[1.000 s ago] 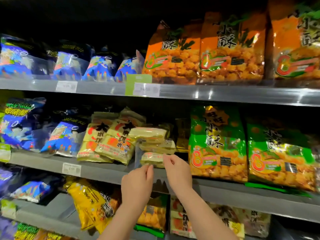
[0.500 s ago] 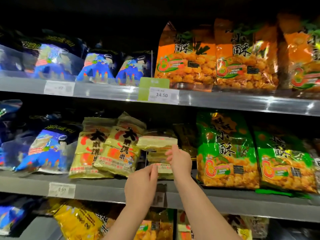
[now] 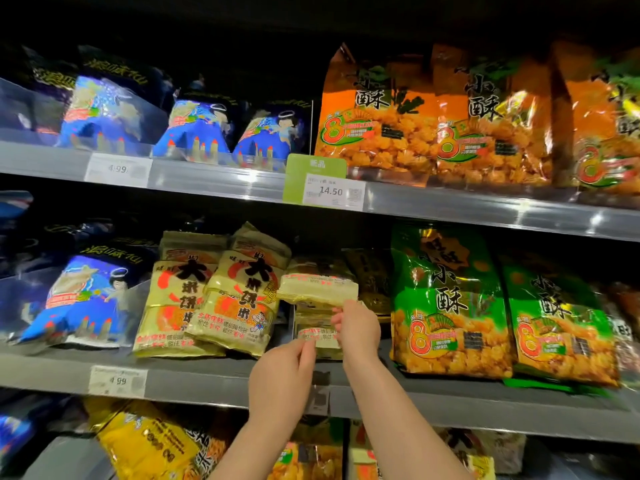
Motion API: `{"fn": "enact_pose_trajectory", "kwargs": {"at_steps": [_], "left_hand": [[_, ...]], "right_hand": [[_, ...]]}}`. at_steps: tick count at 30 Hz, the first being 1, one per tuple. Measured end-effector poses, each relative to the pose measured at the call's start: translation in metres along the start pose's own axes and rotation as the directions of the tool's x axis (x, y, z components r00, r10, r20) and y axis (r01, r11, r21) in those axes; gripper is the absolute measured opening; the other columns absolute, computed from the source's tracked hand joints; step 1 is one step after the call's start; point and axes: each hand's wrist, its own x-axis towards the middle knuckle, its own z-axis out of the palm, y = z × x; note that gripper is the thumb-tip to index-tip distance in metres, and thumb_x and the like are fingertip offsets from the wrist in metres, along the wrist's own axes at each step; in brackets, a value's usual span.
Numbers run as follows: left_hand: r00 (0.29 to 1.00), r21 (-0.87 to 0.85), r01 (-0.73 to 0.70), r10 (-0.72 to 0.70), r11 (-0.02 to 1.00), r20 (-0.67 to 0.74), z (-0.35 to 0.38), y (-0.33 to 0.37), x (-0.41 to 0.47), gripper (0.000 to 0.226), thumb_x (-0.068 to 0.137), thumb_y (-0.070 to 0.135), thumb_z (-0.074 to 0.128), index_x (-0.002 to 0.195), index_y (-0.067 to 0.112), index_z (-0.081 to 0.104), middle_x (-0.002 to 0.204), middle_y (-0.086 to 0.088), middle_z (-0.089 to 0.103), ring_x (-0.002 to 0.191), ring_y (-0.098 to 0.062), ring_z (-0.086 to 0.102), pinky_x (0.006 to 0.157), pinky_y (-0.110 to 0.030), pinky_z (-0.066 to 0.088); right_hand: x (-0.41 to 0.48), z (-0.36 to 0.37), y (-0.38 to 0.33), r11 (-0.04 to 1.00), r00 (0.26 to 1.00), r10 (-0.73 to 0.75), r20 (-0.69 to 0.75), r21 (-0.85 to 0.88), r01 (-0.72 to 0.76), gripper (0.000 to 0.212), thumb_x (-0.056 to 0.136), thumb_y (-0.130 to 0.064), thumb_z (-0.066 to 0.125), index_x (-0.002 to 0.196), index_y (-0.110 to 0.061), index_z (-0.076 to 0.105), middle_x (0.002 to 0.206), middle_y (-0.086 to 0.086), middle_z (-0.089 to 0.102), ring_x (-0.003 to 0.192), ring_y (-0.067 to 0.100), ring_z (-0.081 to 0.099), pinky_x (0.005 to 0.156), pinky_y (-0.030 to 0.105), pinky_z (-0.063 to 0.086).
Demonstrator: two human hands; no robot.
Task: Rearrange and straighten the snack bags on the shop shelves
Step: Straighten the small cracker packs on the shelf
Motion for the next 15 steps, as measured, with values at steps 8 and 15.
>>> {"fn": "enact_pose_trajectory", "kwargs": {"at_steps": [8,15], "left_hand": [[0.999,-0.115,0.043,-0.041,0.992,0.018,0.003,0.010,-0.011,0.017,0.090,0.049,0.044,0.094,0.032,0.045,0.078,0.011,0.061,0.070,-0.005,0.057,0.055,-0.021,0.039],[0.896,-0.782,0.419,-0.348,0.461,0.275,0.006,0.028,-0.026,0.034,0.086,0.029,0.058,0.115,0.019,0.045,0.100,0.000,0.061,0.089,-0.019,0.065,0.078,-0.040,0.055]], "right_hand": [[-0.047,-0.035,0.024,0.980,0.992,-0.124,-0.017,0.157,0.125,0.037,0.098,-0.021,0.039,0.063,-0.012,0.049,0.064,-0.001,0.051,0.060,0.012,0.045,0.058,0.025,0.036],[-0.062,-0.065,0.050,0.994,0.997,-0.082,-0.004,0.076,0.082,0.037,0.099,-0.022,0.039,0.064,-0.011,0.047,0.060,0.000,0.044,0.058,0.013,0.039,0.058,0.028,0.030]]}}
